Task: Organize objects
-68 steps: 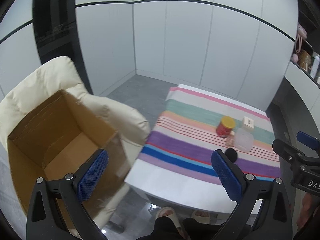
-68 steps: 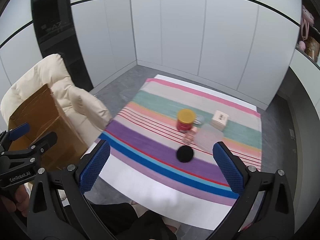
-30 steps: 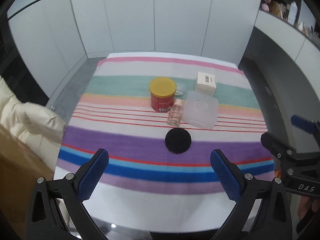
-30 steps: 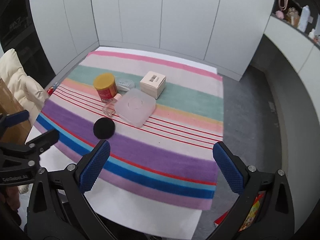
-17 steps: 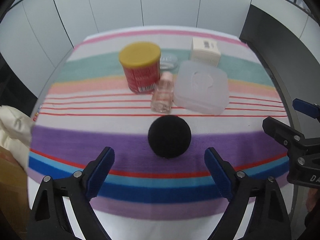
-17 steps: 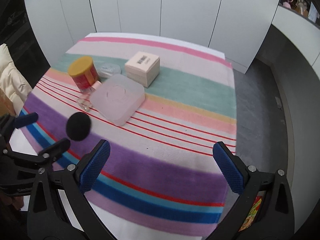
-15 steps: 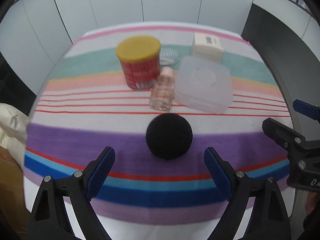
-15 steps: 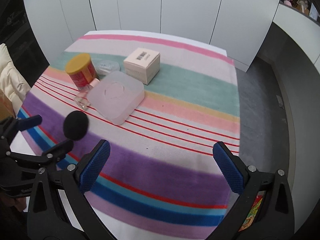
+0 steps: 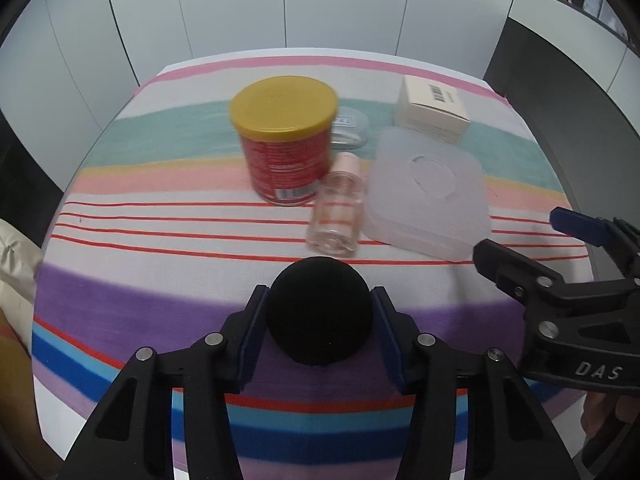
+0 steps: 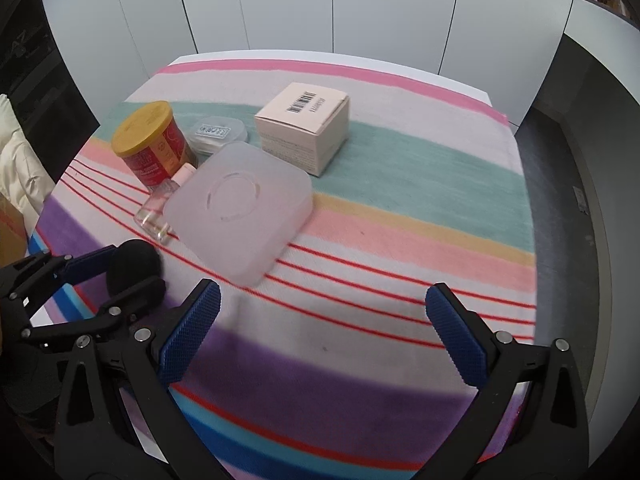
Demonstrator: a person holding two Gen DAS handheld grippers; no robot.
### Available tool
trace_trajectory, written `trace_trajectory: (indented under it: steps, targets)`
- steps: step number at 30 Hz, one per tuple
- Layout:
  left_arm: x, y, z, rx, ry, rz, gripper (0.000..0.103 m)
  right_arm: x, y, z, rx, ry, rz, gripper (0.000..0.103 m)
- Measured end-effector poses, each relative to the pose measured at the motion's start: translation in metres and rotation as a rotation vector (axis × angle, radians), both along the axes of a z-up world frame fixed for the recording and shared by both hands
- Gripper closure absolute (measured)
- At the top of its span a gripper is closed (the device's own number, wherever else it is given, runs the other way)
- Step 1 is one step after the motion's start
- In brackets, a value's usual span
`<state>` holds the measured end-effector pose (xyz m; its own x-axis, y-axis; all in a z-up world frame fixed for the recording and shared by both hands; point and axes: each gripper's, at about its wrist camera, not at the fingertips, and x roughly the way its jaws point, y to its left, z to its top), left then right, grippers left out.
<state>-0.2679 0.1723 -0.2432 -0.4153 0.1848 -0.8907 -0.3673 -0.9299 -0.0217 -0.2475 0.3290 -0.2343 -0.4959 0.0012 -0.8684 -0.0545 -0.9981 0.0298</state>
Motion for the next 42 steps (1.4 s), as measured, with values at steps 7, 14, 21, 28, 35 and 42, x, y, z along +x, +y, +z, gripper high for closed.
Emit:
trace_trajectory:
  steps: [7, 14, 21, 28, 35, 42]
  targets:
    - [-0.017, -0.035, 0.0, -0.029, 0.006, 0.072, 0.052, -0.022, -0.028, -0.013, -0.016, -0.014, 0.036, 0.0]
    - [-0.025, -0.053, 0.001, -0.025, 0.005, 0.09, 0.052, -0.04, -0.05, -0.026, 0.025, 0.002, 0.045, 0.0]
    - [-0.025, -0.056, 0.001, -0.025, 0.005, 0.082, 0.052, -0.059, -0.056, -0.027, 0.036, 0.023, 0.044, 0.0]
    - [-0.024, -0.06, 0.01, -0.021, -0.007, 0.101, 0.052, -0.053, -0.056, -0.022, 0.039, 0.021, 0.044, 0.002]
    - [-0.018, -0.064, 0.043, -0.035, 0.018, 0.092, 0.052, -0.04, -0.058, 0.012, 0.052, 0.026, 0.051, 0.002]
    - [0.004, -0.073, 0.095, -0.023, 0.039, 0.081, 0.052, -0.017, -0.063, 0.07, 0.051, 0.056, 0.043, 0.002]
